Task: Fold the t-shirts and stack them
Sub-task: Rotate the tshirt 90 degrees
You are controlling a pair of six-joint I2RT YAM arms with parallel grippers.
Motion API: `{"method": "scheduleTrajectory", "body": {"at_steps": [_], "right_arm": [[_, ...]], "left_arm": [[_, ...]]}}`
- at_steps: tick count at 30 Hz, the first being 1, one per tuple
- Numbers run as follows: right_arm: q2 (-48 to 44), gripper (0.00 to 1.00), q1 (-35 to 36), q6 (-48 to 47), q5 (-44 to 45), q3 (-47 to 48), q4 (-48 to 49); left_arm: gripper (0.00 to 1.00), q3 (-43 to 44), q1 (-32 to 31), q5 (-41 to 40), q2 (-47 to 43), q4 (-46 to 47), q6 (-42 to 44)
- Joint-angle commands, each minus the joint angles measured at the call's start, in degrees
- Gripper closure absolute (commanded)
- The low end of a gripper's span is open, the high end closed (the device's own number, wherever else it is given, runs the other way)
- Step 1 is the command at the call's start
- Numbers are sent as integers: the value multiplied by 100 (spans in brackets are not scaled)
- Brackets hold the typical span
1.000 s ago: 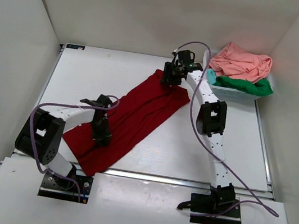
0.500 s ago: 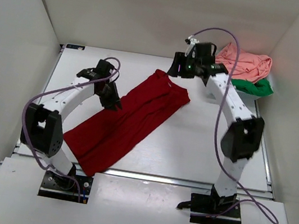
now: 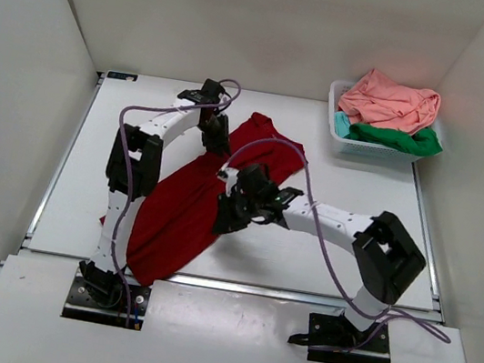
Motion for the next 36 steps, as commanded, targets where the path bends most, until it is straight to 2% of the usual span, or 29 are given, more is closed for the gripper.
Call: {"method": "scheduleTrajectory", "body": {"at_steps": [1,7,9,11,15,21,26,30,36], "right_arm": [[284,91,259,396,-377,53,1423],[1541,93,787,220,-545,1150,1443],[2058,94,849,282,-475,1423,849],[2174,96,892,221,-301,1477,505],[1851,96,665,124,122,829,-190],[1156,97,-169,-473,922,142,-1667],[883,98,-1153,-790,1028,-60,-2143],[769,97,-1690,-1036,976,-114,-2143],[742,97,-1771,-1624,607,71,-2337]], "left_arm": [[64,450,156,119,259,-66,218],[64,1232,314,31,1068,-259,218],[65,1582,305,-47,1280,-356,209],[64,1899,279,-153,1561,-523,227],[63,2437,261,-364,1904,-823,227],[64,2420,384,-496,1984,-1016,210],[64,2385,489,-646,1861,-1253,200],[63,2182,578,-628,1747,-1113,113],[62,2945,596,-374,2089,-1174,-185]]}}
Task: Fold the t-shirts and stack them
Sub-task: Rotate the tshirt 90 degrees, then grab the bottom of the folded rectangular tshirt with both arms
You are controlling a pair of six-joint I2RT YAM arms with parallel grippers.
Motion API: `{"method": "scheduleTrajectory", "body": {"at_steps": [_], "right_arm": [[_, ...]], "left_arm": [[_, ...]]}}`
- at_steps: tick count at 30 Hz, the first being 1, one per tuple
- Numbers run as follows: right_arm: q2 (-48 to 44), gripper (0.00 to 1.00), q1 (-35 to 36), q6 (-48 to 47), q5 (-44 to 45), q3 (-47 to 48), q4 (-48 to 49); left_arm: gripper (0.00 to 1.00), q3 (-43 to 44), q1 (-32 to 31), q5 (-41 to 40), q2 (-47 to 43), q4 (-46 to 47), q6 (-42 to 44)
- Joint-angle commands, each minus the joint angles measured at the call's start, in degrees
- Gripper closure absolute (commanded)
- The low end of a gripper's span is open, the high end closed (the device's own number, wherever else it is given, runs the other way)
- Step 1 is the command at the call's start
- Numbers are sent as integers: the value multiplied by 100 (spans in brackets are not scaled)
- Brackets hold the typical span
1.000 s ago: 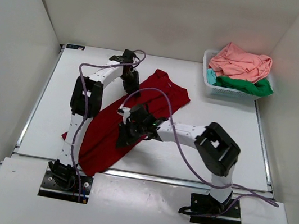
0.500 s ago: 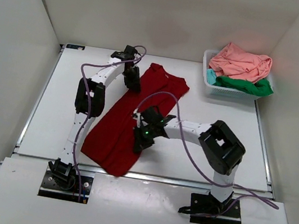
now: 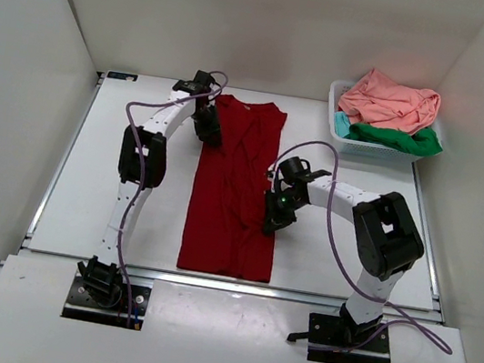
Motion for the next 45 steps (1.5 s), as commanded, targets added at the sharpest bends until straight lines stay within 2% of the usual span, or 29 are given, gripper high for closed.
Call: {"method": "scheduleTrajectory", "body": {"at_steps": [1,8,12,15,18,21,22,24,27,29,35,41,45], "right_arm": [[-112,96,48,-616,200,21,-341],[-420,94,610,-607,94,-163,-157],[-797,87,558,-677,155,125,-323],[-1017,77,505,-695,321,582,-604],[-1150,69,610,-406,777,759,-763],[-1360,57,795,490,1471,576,-702],[-1465,52,830,866,1752,479,-667],[-1737,43,752,1535,1912,286,-509],[-2045,34,559,1889,1888,57,-280],[-2125,33,417,1889,1930,73,-332],[-2634,31,-285,1556,1772,-277,-437],[-3873,30,-795,1458,1474,-1244,-368],[-4602,29,-919,1555,1509,-1780,-403]], "left_arm": [[63,424,51,-96,299,-81,-170],[58,724,-19,265,292,77,-409],[49,777,33,590,-156,262,-636],[44,558,86,889,-674,376,-742],[43,-179,69,837,-1376,289,-463],[42,-1654,-2,600,-2315,454,-58],[42,-2397,-2,547,-2754,534,-22],[42,-3787,7,564,-3422,919,40],[42,-5010,34,468,-4442,1097,57],[42,-5532,7,301,-5111,1088,145],[41,-6963,-54,125,-6255,912,443],[41,-8283,-37,11,-7555,947,514],[42,-8741,-299,-330,-7874,912,689]]}}
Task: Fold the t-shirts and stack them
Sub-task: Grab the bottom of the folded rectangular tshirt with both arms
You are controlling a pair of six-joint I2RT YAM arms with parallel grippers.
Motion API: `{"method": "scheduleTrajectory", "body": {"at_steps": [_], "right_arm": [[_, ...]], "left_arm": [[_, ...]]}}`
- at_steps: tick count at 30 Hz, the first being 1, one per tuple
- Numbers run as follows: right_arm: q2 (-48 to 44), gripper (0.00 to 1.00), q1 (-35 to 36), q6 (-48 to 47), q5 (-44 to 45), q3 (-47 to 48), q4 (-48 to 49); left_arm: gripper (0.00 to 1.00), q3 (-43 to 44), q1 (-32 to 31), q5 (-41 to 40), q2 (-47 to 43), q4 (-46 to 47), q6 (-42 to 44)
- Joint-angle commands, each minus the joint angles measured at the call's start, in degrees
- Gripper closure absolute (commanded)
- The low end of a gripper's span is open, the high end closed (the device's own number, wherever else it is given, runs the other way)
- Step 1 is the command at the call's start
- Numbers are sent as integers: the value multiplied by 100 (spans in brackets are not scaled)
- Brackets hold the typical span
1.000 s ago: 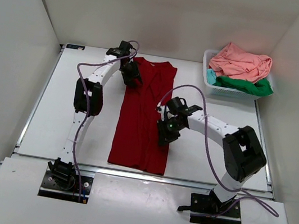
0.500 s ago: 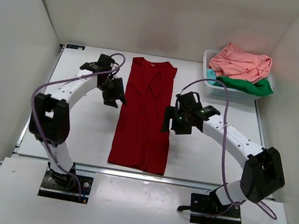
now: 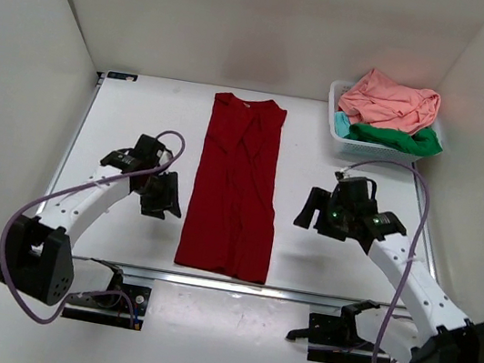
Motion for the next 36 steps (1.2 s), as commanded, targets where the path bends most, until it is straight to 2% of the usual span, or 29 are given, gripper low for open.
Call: {"method": "scheduleTrajectory", "body": {"at_steps": [1,6,10,15,18,26,36], "right_arm": [[-512,29,-75,152,11,-318,69],[-742,25,302,600,3,-767,297],[-303,17,1170,1083,196,-873,517],[199,19,1902,1689,293,-969,807],[418,21,2376,1936,311,-1048,878],[480,22,2763,2332,118,-1426,1054],[726,24,3080,2499,-67,-1638,1449]], "left_arm": [[42,-202,-313,-419,-266,123,238],[42,-658,-201,-455,-432,290,229],[42,-992,-331,-236,-459,466,159],[41,-1239,-490,-174,-660,387,18],[41,-1686,-543,-42,-827,562,-192],[40,-2065,-1113,81,-942,1028,-833],[40,-2303,-1246,134,-916,1529,-1274]]}}
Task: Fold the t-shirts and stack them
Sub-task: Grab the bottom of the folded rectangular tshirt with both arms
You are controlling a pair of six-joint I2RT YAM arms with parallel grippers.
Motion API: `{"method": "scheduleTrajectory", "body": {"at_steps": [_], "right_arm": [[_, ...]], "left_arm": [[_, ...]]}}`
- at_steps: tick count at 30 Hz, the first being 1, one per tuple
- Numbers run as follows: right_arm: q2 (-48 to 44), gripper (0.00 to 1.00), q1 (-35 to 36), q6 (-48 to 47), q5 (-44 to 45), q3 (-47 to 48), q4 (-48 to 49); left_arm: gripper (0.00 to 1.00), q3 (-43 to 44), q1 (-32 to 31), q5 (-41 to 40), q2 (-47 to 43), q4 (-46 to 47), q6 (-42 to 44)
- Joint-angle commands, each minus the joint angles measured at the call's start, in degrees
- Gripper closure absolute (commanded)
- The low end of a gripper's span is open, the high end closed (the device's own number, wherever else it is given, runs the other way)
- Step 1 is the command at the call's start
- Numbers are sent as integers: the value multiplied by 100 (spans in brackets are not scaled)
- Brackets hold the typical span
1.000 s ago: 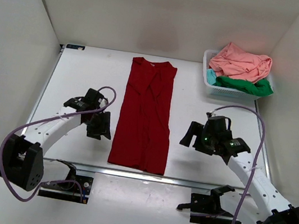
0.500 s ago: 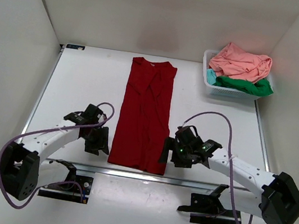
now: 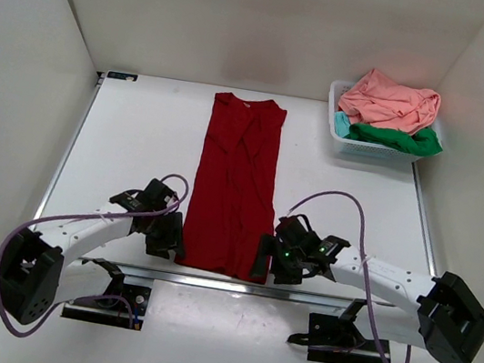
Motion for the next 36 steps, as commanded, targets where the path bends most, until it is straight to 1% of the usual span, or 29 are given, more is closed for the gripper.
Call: {"method": "scheduleTrajectory", "body": {"at_steps": [1,7,8,9,10,11,13,15,16,18,20,24,29,31,33,36], "right_arm": [[147,24,116,121,-65,-97,338],[358,30,222,104,-126,-44,506],[419,34,222,130,-153,-44,567],[428,43,248,113,-162,-70,585],[480,48,274,95,-162,-27,603],[490,59,249,95,-170,-9,647],[603,85,222,25,-206,26,621],[639,100,222,-45,-197,35,551],[604,100,231,6,-214,61,516],[552,100,248,-63,-250,79,445],[481,100,266,-134,-250,97,331],[262,100,196,-335,-627,140,32],[33,100,160,-625,-961,386,-363],[-28,99,91,-713,-944,501,-469],[-125,100,-41,-836,-1005,650,-531],[-195,100,-444,-1143,-1041,834,-662]], "left_arm": [[40,-8,-109,116,-81,375,-275],[40,-60,-303,178,24,578,-486],[40,-34,-364,126,59,604,-486],[41,-69,-390,108,103,587,-513],[40,-78,-408,108,112,630,-504],[42,-113,-408,125,130,674,-513],[55,-157,-373,108,112,657,-504],[79,-210,-382,29,77,569,-486],[92,-175,-373,37,68,482,-460],[100,-184,-382,-7,33,332,-442],[100,-131,-469,2,-45,148,-451],[100,-87,-593,160,-300,-37,-661],[100,-8,-1014,266,-389,-107,-944],[100,158,-971,257,-371,-178,-944],[100,352,-840,196,-327,-240,-926],[100,747,-734,213,-117,-292,-908]]}}
